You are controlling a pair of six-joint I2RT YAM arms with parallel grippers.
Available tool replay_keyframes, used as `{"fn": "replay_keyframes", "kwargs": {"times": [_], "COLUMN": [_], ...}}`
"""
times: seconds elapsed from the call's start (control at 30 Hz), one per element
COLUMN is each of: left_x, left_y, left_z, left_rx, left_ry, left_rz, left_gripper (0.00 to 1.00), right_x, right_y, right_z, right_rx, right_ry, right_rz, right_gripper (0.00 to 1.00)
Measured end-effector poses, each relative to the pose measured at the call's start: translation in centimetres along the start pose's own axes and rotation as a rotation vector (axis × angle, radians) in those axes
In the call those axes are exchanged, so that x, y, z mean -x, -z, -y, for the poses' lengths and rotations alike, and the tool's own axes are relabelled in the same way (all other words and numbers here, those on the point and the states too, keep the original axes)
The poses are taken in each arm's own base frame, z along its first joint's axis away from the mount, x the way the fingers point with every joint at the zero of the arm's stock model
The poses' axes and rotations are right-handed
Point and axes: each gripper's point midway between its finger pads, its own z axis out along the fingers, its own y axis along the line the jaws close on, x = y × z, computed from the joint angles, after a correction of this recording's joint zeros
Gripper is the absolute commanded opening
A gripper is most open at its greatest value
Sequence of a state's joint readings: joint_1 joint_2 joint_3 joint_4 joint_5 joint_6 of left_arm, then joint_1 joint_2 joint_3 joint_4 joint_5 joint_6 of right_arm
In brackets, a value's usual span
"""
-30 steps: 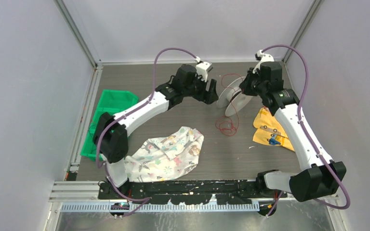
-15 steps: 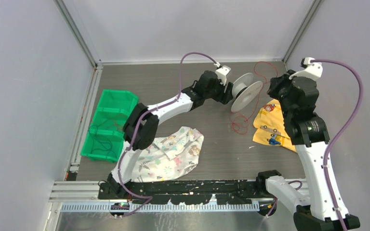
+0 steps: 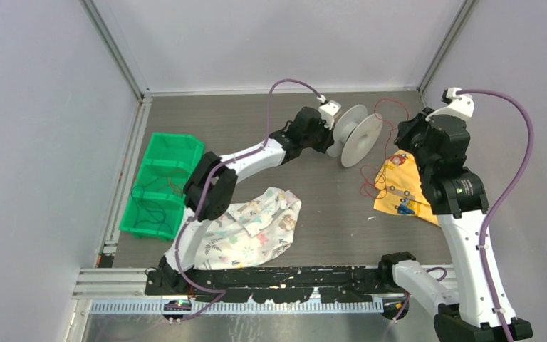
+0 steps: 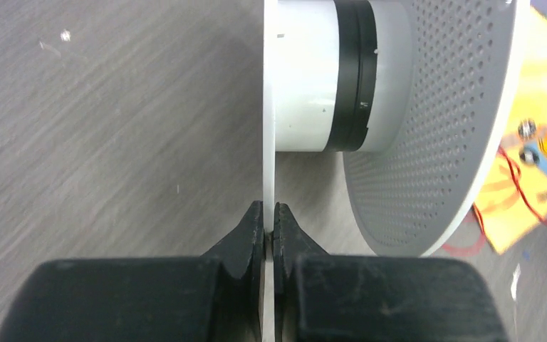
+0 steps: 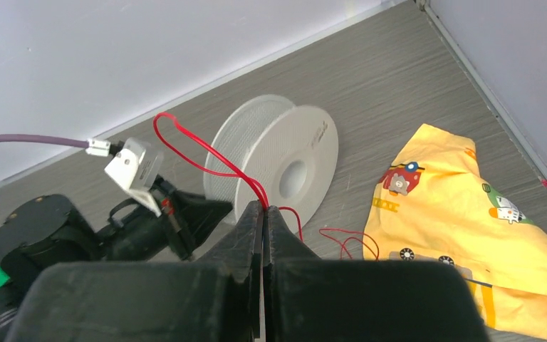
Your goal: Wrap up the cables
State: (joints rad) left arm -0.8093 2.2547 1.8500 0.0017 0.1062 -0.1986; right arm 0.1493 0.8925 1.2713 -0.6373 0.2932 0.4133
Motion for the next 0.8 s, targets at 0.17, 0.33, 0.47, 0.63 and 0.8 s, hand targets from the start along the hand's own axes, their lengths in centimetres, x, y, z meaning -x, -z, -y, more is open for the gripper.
{"fn": "replay_keyframes", "kwargs": {"times": [0.17,0.33,0.47,0.63,0.8], "left_x": [-1.0,1.4,3.3,1.9,-2.1], "left_y": [5.8,12.4,15.8,17.4,17.2], "left_z": [0.3,-1.4,-5.7,-7.2,-6.4], "left_rx": [-0.103,-0.275,-0.244,-0.174,-0.142], "left_ry": [-0.054,0.003,0.002,-0.057,-0.083], "left_rz": [-0.075,-0.037,0.01,-0.02,-0.099], "left_gripper": [0.01,0.0,0.01,0.01,0.01], "right_x": [-1.0,-3.5,-6.3,-10.1,-10.9], "right_y": [-0.5,-1.2,-2.0,-2.5,-2.8], "right_z": [-0.8,-3.6,-6.7,-8.7,-9.9], "right_rx": [0.047,0.219,0.4,0.56,0.627], "right_ry": [0.033,0.104,0.127,0.082,0.023], "right_rz": [-0.045,-0.159,-0.277,-0.355,-0.371], "right_gripper": [0.0,0.01,0.0,0.01,0.01]}}
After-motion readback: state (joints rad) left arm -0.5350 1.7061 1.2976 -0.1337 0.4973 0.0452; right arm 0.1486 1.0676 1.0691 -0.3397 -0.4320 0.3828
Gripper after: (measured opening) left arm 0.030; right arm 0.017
